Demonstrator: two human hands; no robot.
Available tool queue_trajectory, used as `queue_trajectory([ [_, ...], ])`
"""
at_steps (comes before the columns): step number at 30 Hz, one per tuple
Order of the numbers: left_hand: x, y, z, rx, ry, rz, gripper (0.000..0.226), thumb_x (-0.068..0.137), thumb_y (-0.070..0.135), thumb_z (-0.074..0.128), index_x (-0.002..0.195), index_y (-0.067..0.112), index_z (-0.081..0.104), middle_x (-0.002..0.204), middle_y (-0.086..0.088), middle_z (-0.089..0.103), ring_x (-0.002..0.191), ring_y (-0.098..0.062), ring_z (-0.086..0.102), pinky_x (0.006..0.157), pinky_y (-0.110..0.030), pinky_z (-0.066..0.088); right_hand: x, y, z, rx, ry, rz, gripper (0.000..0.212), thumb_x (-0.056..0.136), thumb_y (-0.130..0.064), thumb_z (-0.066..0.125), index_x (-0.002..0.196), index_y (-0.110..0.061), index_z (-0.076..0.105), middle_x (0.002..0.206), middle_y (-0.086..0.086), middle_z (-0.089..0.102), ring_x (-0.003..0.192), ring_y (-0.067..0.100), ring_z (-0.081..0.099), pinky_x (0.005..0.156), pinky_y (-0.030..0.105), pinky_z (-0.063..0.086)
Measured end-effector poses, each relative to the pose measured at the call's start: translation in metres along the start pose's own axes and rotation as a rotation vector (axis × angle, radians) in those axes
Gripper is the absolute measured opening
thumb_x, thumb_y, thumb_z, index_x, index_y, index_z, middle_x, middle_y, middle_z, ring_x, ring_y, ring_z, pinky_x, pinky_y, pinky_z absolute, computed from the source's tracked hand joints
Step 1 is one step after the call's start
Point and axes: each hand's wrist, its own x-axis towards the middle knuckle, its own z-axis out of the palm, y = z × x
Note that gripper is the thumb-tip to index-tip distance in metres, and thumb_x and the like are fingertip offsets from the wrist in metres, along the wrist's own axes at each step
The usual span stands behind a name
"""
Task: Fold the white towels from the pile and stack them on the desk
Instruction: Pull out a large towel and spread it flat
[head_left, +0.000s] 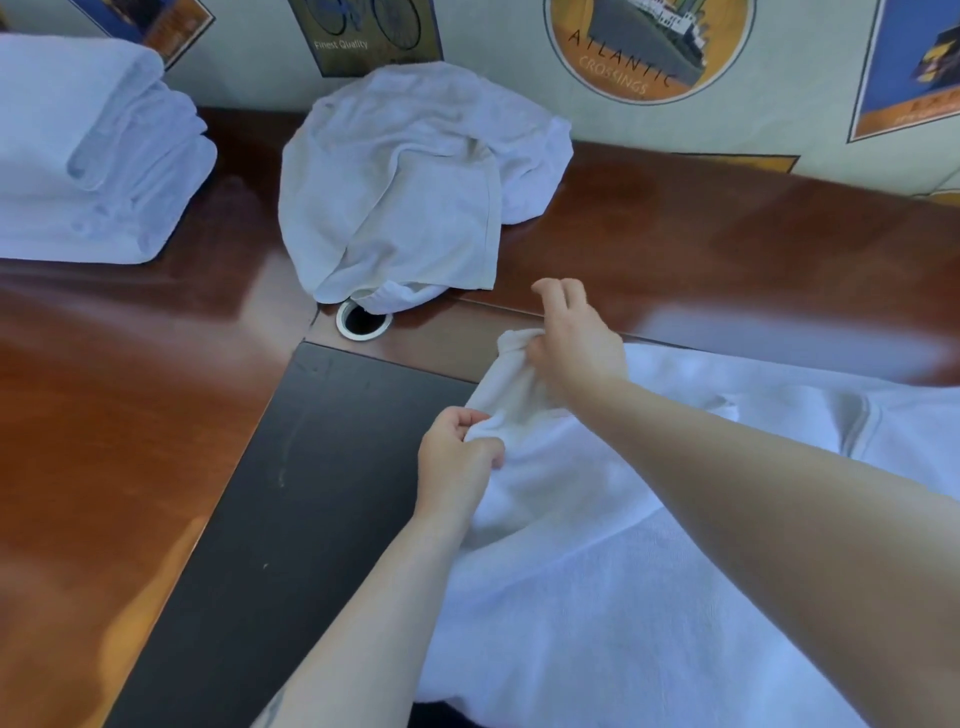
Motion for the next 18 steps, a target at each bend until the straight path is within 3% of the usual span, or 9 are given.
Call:
queue_trajectory([
  [2, 0.003, 0.0, -0.001, 0.007, -0.008, -0.01, 0.034, 0.061, 0.004, 0.059, 0.089, 0.022, 0.063, 0.069, 0.007, 0.055, 0.059, -0.007, 0.045, 0.058, -0.023, 0.036, -0.003, -0.003, 0.004, -0.022, -0.028, -0.055, 0.054, 0.086, -0.002, 0.049, 0.136, -0.02, 0.04, 0.134, 0.001, 0.04, 0.098, 0.028, 0.055, 0.061, 0.034, 0.035],
  [5, 0.003, -0.002, 0.001, 0.033, -0.018, 0.01, 0.032, 0.065, 0.001, 0.059, 0.088, 0.023, 0.062, 0.063, 0.011, 0.052, 0.049, 0.001, 0.041, 0.054, -0.023, 0.034, -0.012, -0.006, 0.014, -0.229, -0.089, -0.413, 0.064, 0.077, -0.006, 0.065, 0.134, -0.024, 0.04, 0.135, -0.001, 0.039, 0.112, 0.023, 0.049, 0.065, 0.036, 0.044],
  [7, 0.003, -0.003, 0.001, 0.039, -0.013, 0.018, 0.032, 0.066, 0.001, 0.059, 0.088, 0.023, 0.062, 0.061, 0.013, 0.051, 0.047, 0.002, 0.041, 0.053, -0.022, 0.034, -0.006, -0.006, 0.016, -0.303, -0.114, -0.534, 0.044, 0.088, -0.016, 0.06, 0.129, -0.024, 0.045, 0.133, -0.001, 0.041, 0.115, 0.021, 0.045, 0.076, 0.035, 0.046],
  [10, 0.005, -0.004, 0.001, 0.032, -0.012, 0.016, 0.031, 0.062, 0.005, 0.059, 0.088, 0.023, 0.062, 0.061, 0.013, 0.053, 0.047, 0.001, 0.041, 0.053, -0.023, 0.034, 0.015, -0.01, 0.015, -0.296, -0.158, -0.503, 0.019, 0.101, -0.021, 0.045, 0.118, -0.016, 0.052, 0.119, 0.003, 0.049, 0.104, 0.024, 0.05, 0.062, 0.036, 0.039],
  [11, 0.005, -0.004, 0.001, 0.027, -0.015, 0.016, 0.031, 0.059, 0.009, 0.058, 0.087, 0.023, 0.061, 0.061, 0.014, 0.053, 0.048, 0.002, 0.042, 0.053, -0.023, 0.034, 0.021, -0.013, 0.014, -0.3, -0.171, -0.478, 0.019, 0.102, -0.021, 0.043, 0.116, -0.015, 0.055, 0.115, 0.004, 0.053, 0.1, 0.026, 0.053, 0.062, 0.035, 0.037],
  [13, 0.005, -0.004, 0.001, 0.018, -0.024, 0.021, 0.034, 0.053, 0.015, 0.055, 0.086, 0.023, 0.061, 0.059, 0.014, 0.053, 0.049, 0.002, 0.043, 0.054, -0.023, 0.034, 0.031, -0.017, 0.012, -0.156, -0.205, -0.252, 0.02, 0.099, -0.019, 0.046, 0.106, -0.016, 0.063, 0.102, 0.005, 0.063, 0.088, 0.029, 0.059, 0.063, 0.032, 0.039],
  [15, 0.006, -0.003, 0.0, 0.001, -0.028, 0.032, 0.036, 0.052, 0.015, 0.056, 0.087, 0.023, 0.062, 0.063, 0.007, 0.057, 0.052, 0.0, 0.045, 0.056, -0.024, 0.036, 0.037, -0.018, 0.007, 0.174, -0.264, 0.081, 0.019, 0.093, -0.02, 0.052, 0.087, -0.019, 0.07, 0.083, 0.004, 0.067, 0.074, 0.026, 0.061, 0.059, 0.029, 0.042],
  [18, 0.007, -0.005, -0.002, -0.03, -0.033, 0.038, 0.037, 0.058, 0.009, 0.062, 0.092, 0.024, 0.066, 0.08, -0.004, 0.069, 0.065, -0.009, 0.056, 0.062, -0.029, 0.046, 0.035, -0.014, 0.002, 0.59, -0.241, 0.369, 0.022, 0.087, -0.02, 0.065, 0.065, -0.024, 0.068, 0.074, 0.0, 0.066, 0.068, 0.021, 0.061, 0.059, 0.029, 0.05],
])
